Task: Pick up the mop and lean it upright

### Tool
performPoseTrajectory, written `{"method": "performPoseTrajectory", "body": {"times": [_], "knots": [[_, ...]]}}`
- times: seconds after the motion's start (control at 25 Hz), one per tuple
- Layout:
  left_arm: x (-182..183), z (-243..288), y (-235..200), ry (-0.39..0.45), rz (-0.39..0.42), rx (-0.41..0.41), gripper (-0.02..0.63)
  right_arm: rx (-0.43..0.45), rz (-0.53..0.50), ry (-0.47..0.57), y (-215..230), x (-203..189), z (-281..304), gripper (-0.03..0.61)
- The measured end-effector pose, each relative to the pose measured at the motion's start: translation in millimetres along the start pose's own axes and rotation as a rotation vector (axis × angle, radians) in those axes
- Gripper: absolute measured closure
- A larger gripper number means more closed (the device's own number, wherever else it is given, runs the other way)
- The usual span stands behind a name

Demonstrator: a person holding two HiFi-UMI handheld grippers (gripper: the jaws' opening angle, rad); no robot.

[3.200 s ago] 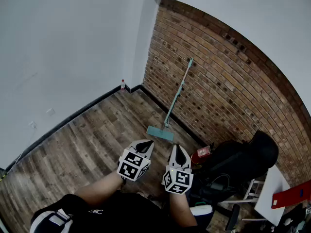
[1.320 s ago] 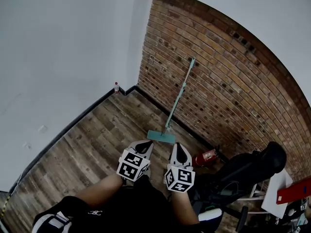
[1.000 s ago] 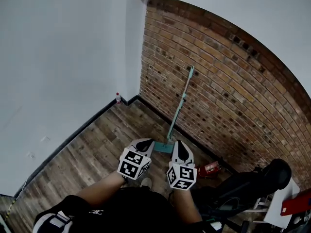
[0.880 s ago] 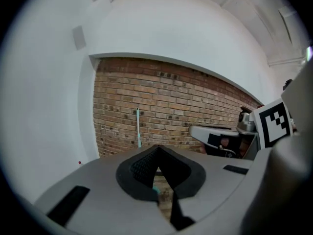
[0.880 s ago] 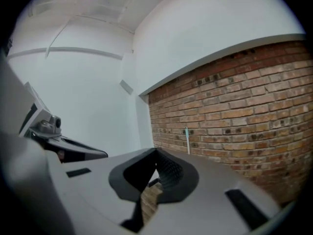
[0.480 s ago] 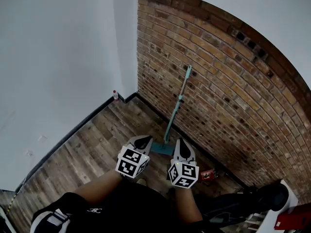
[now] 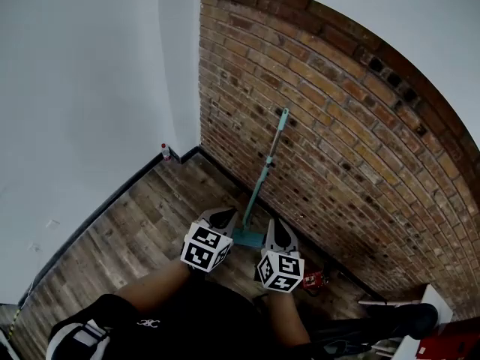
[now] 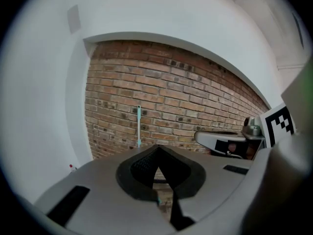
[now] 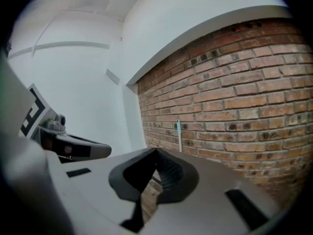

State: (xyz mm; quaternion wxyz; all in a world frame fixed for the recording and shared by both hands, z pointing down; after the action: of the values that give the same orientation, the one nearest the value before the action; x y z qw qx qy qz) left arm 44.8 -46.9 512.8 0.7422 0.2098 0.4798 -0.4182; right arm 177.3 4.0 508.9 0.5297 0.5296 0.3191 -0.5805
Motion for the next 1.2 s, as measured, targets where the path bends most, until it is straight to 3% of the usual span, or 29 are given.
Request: {"method": "performPoseTrajectory", "body": {"times": [0.24, 0.48, 0.88, 0.92, 1.0, 1.2], "knots": [[44.2, 69.7, -0.2, 0.01, 0.036, -0.11, 0.621, -0.105, 0.006, 0.009, 45.5, 26.4, 40.4, 0.565], [76.6, 126.4, -14.0, 0.001, 0.043, -0.185, 0.621, -0.13, 0.007, 0.002, 74.2, 49.2, 93.3, 0.563], [107.8, 190.4, -64.1, -0.005, 0.021, -0.23, 0.621, -0.168, -0.015, -0.047, 107.8, 68.1, 191.0, 0.561], [109.9, 196.5, -68.9, -0.007, 0.021, -0.229, 0.621, -0.181, -0.021, -0.05, 113.2, 70.5, 201.5, 0.543], [112.9, 206.2, -75.6, -0.018, 0.014, -0.227, 0.621, -0.214, -0.017, -0.055, 125.5, 76.8, 221.1, 0.448], [123.1, 214.6, -82.1, -0.001, 0.008, -0.194, 0.621, -0.239, -0.013, -0.085, 166.7, 85.6, 278.1, 0.445]]}}
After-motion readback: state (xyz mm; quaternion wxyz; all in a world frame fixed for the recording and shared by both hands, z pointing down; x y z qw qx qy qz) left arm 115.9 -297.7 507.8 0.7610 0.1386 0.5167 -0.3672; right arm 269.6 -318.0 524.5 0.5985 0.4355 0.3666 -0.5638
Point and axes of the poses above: the fingertips, and each gripper's own axes: z forward along the fingers, y to its right, x out of its top, the point moved 4 cm from there along -z, backward along the fingers, and after that the axes turned 15 degrees about x, right-handed, at the moved point
